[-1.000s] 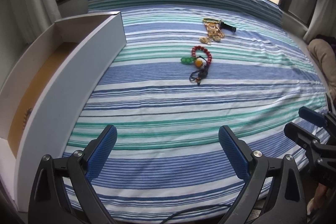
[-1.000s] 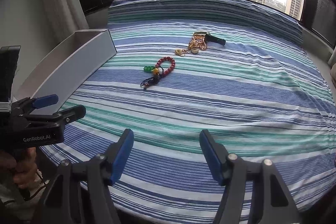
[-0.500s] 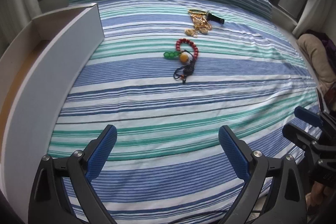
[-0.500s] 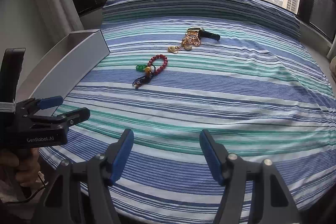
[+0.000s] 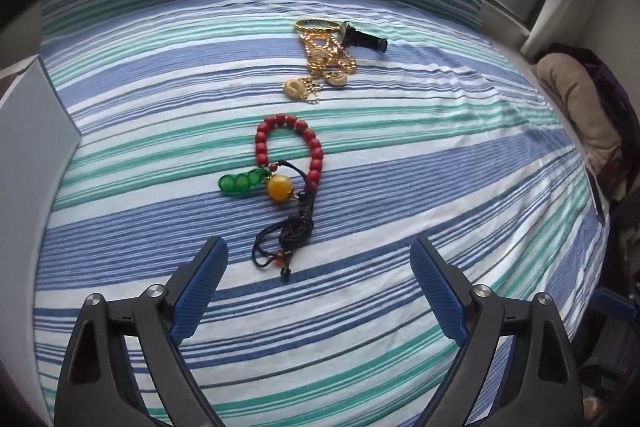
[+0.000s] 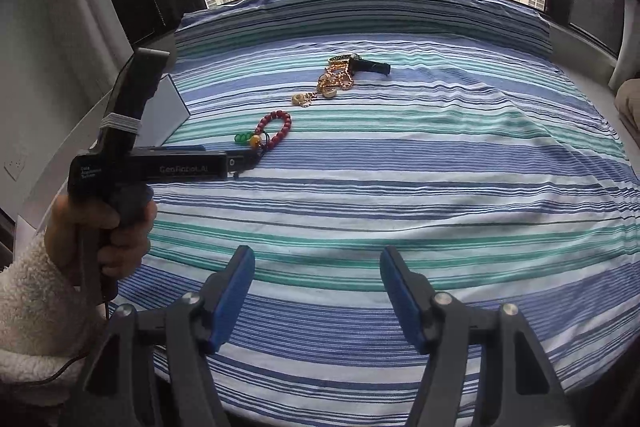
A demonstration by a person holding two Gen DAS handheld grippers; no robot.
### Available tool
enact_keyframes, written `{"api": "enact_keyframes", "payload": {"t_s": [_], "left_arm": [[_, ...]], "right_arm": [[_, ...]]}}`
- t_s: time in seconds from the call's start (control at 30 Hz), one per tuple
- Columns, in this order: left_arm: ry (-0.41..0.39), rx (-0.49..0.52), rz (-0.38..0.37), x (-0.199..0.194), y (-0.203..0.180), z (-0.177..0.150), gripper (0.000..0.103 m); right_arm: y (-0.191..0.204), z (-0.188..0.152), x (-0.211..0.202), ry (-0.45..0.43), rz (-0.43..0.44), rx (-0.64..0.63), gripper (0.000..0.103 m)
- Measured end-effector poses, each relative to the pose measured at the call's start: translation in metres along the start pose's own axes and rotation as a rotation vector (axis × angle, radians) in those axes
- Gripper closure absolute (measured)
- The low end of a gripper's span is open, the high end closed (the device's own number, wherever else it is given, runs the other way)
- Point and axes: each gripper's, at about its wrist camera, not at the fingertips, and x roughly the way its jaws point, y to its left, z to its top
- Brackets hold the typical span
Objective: Organize jewelry
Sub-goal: 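Lower the left gripper onto the red charm bracelet's black cord and close it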
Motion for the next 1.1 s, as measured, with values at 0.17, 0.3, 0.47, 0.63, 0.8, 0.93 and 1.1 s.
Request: {"api": "enact_keyframes", "payload": {"t_s": [0.17, 0.3, 0.47, 0.63, 0.8, 0.93, 1.1], "left_arm": [[0.031, 0.038, 0.030, 0.024, -0.007, 0.005, 0.034], [0.026, 0.066, 0.069, 0.031, -0.010, 0.004, 0.053], [0.019, 0.044, 0.072, 0.030, -0.001, 0.007, 0.093], [-0.023, 0.011, 0.054, 0.003, 0.006, -0.001, 0.095], [-0.078, 0.017, 0.057, -0.051, 0.012, -0.021, 0.095], [-0.088, -0.010, 0.060, -0.088, 0.027, -0.040, 0.095], [-0.072, -0.090, 0.088, -0.106, 0.054, -0.064, 0.095]], "right_arm": [[-0.010, -0.005, 0.001, 0.009, -0.001, 0.021, 0.037], [-0.016, -0.006, 0.000, 0.008, -0.003, 0.040, 0.037], [-0.020, -0.005, 0.001, 0.008, -0.005, 0.053, 0.037], [-0.019, -0.006, 0.000, 0.009, -0.007, 0.052, 0.037], [-0.018, -0.003, 0.003, 0.011, -0.005, 0.052, 0.037], [-0.014, 0.009, 0.012, 0.028, 0.063, 0.037, 0.037], [0.005, 0.055, 0.050, 0.050, 0.188, -0.046, 0.037]]}}
